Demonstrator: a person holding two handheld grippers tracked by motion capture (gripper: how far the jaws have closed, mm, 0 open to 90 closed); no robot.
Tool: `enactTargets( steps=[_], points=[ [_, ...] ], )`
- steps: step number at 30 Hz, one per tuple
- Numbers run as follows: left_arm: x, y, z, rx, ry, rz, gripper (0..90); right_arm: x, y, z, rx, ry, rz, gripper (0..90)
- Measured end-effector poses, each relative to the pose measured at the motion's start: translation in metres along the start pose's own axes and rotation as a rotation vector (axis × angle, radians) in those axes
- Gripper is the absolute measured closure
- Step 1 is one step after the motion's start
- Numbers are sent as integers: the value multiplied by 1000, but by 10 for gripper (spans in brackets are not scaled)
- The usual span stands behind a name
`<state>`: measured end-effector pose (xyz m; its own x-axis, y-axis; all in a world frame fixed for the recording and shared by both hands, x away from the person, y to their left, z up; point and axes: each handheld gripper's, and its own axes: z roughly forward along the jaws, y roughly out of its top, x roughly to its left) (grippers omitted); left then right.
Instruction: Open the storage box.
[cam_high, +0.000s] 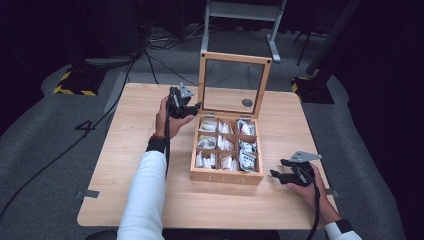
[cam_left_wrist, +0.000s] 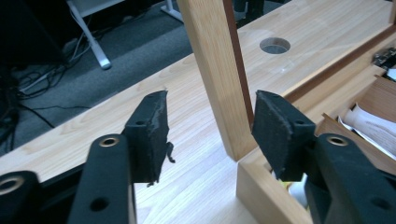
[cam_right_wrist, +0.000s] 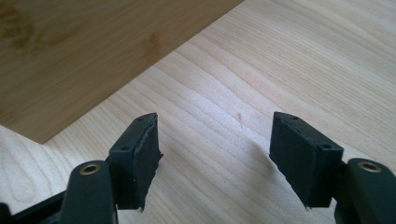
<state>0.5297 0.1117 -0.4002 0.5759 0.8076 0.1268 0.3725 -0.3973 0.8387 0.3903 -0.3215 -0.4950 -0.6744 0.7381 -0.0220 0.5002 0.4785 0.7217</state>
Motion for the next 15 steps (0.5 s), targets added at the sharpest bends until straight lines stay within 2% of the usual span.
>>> enactTargets(
  steps=[3,5,6,9,15],
  points=[
    [0,0,-14,2,13,34,424,1,-1,2,13,-7,-16,333],
    [-1,-1,-29,7,21,63,371,0,-1,3,9,-3,-11,327],
    [-1,-1,-29,7,21,63,348,0,-1,3,9,-3,-11,327],
    [-2,-3,-43,26,23,99,305,-2,-3,4,-3,7,9,313],
    [-3,-12,-67,43,29,127,270,-2,-4,4,-13,7,6,304]
  ],
)
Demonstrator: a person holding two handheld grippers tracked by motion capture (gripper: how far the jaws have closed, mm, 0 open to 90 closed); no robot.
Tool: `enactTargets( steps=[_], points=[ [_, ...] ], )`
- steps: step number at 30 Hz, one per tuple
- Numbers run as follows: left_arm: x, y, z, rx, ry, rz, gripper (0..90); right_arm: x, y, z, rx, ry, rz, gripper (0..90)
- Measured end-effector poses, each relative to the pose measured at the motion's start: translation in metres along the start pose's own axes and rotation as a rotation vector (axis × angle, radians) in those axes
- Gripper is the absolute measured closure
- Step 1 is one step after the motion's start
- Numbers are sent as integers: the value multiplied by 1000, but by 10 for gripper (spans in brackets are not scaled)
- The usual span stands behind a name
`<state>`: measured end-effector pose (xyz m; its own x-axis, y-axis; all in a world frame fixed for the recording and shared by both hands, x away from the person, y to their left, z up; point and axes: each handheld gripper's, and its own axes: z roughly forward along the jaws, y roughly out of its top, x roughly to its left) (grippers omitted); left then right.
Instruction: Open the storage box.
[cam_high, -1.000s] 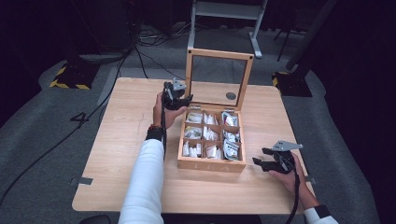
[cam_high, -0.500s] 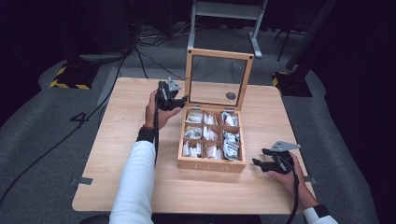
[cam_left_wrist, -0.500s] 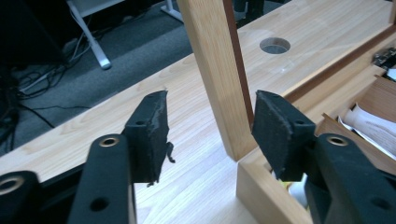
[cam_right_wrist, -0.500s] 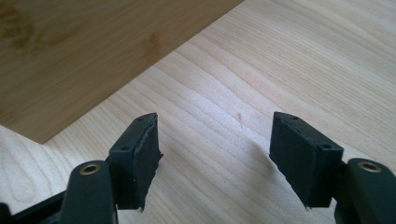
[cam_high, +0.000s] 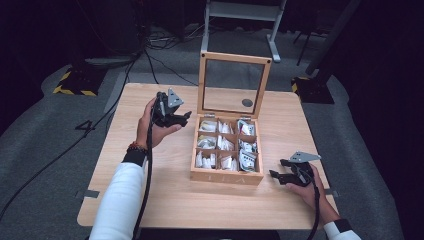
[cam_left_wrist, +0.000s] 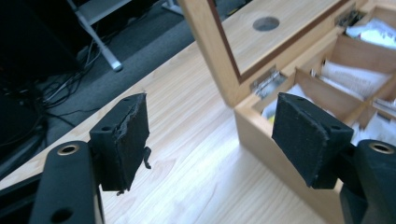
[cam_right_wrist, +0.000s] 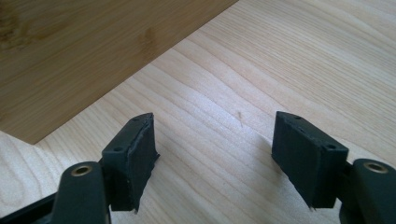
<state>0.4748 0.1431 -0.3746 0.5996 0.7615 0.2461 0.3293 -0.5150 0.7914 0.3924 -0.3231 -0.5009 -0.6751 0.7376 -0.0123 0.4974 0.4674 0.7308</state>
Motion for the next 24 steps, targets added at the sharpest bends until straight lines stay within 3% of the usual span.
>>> enactTargets(
  steps=[7,13,14,17,18,20,22,24],
  points=[
    [-6,-16,-19,39,-21,52,213,0,0,0,-1,0,1,303],
    [-15,-39,-31,63,-41,81,199,3,4,-3,40,-7,-24,318],
    [-18,-49,-34,69,-46,83,199,5,6,-6,33,-10,-37,322],
    [-21,-61,-36,79,-35,81,188,7,10,-12,12,-9,-39,325],
    [-25,-73,-39,92,-26,87,179,10,13,-18,-14,-13,-41,327],
    [-27,-79,-40,94,-23,87,180,12,14,-21,-24,-12,-43,327],
    [-30,-96,-42,108,-44,69,180,17,18,-30,-54,-12,-51,326],
    [-31,-101,-42,114,-45,67,180,21,21,-35,-70,-5,-57,325]
  ],
)
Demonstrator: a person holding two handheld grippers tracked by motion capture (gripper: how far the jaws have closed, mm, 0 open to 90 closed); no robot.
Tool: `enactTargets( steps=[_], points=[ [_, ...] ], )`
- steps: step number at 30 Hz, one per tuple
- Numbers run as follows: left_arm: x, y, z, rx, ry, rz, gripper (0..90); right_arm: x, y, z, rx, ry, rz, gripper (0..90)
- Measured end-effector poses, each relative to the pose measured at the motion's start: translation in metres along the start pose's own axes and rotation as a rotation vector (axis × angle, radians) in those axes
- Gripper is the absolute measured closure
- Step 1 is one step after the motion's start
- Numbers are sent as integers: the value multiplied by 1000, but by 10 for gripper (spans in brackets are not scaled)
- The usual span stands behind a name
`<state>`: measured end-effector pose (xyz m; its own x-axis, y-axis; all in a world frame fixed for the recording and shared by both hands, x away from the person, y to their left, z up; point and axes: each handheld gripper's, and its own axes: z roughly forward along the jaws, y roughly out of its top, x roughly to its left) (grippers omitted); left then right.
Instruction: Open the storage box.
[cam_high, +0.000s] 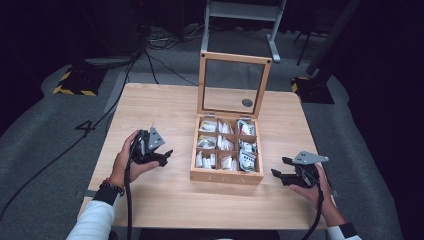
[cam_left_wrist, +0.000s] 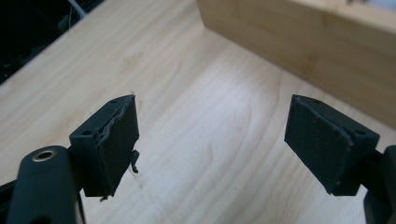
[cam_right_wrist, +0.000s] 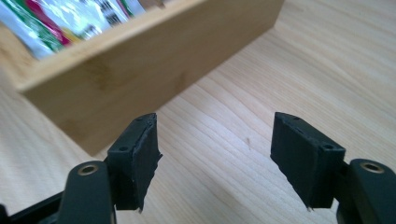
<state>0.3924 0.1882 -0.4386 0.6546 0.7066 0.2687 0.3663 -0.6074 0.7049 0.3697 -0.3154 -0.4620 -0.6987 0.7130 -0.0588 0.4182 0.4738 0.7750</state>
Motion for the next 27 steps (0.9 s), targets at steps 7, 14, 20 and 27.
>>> enactTargets(
  steps=[7,14,20,27],
  points=[
    [-7,-26,0,47,-33,11,176,11,12,-17,-60,21,-20,316],
    [-12,-41,0,54,-84,-12,172,24,29,-25,-107,61,-45,313],
    [-22,-55,1,83,-110,-22,173,45,45,-19,-114,111,-98,302],
    [-32,-63,-3,89,-111,-22,171,66,56,2,-88,154,-138,287]
  ],
)
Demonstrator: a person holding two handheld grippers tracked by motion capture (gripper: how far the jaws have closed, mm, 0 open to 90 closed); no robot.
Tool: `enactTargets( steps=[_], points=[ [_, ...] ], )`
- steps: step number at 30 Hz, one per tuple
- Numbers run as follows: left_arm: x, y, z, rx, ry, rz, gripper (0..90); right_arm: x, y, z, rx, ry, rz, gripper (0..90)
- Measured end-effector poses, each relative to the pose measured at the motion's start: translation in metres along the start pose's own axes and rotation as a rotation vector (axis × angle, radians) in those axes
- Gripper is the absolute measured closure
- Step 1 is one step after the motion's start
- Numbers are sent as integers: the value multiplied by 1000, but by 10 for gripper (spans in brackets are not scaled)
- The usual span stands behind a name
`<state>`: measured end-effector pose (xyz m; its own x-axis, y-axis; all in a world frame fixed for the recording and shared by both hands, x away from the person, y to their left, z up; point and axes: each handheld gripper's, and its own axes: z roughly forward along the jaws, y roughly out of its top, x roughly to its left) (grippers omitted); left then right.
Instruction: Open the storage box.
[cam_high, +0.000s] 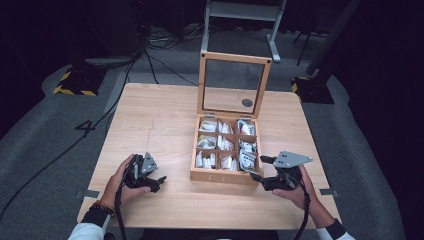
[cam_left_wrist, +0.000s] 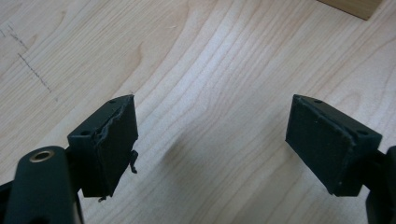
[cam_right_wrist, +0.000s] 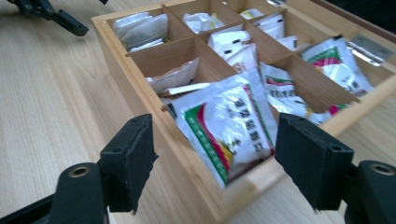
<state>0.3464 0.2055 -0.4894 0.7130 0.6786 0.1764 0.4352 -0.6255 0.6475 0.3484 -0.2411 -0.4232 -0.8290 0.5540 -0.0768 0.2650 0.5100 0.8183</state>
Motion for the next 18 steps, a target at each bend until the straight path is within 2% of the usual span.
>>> enactTargets(
  steps=[4,9,18],
  points=[
    [-2,-7,0,7,-6,-20,173,5,6,12,12,11,-23,287],
    [-3,-14,-3,-10,-11,-43,172,8,11,23,29,10,-43,302],
    [-3,-26,-7,-34,-46,-127,173,6,13,29,33,10,-52,314]
  ],
)
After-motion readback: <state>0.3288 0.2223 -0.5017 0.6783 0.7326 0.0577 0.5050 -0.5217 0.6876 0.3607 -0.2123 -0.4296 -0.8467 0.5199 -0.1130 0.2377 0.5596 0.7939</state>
